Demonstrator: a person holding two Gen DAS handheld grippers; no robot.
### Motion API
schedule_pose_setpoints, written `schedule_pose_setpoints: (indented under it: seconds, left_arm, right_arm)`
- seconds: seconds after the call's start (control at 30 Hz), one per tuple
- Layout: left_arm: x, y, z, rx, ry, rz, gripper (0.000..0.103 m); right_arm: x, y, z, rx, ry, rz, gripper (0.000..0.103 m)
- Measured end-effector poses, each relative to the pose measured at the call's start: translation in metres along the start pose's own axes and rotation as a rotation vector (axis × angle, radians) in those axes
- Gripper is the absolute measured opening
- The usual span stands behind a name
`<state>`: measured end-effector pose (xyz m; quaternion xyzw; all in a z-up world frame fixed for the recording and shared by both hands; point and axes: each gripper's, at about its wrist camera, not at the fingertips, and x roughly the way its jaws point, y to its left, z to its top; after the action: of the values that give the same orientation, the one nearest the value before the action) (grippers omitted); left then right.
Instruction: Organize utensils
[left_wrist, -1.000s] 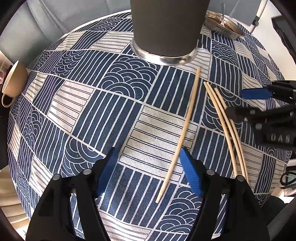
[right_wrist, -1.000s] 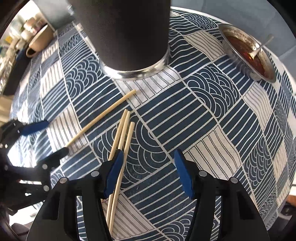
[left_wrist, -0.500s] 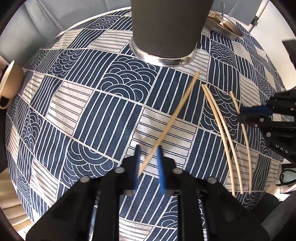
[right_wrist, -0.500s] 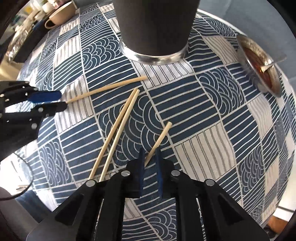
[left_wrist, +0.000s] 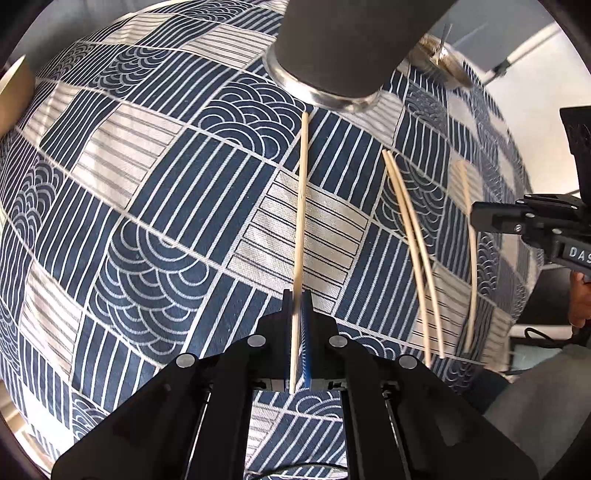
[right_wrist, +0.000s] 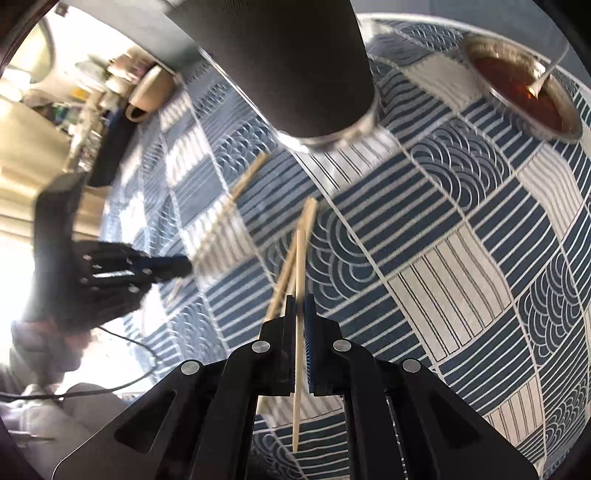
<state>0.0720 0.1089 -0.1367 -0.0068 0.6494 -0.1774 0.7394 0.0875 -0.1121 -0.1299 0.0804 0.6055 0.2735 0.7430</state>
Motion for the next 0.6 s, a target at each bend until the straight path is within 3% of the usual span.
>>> schedule_pose_setpoints:
  seconds: [0.13, 0.23, 0.4, 0.6]
  left_arm:
    - [-0.02, 0.014, -0.007, -0.053, -0.041, -0.045, 0.005]
    - [-0.04, 0.02, -0.015, -0.074, -0.069, -0.046, 0.004]
    - [-0.056, 0.015, -0.027, -0.094, -0.087, -0.039, 0.004]
    - [-0.063, 0.009, -0.031, -0.115, -0.107, -0.012, 0.004]
  right_arm:
    - [-0.027, 0.004, 0.008, 0.014, -0.065, 0.177, 0.002]
    - [-0.039, 0.007, 0.013, -0.005, -0.086, 0.21, 0.002]
    - [-0.046, 0.009, 0.02, -0.054, -0.09, 0.156, 0.002]
    - [-0.008, 0.007, 0.017, -0.059, -0.015, 0.042, 0.007]
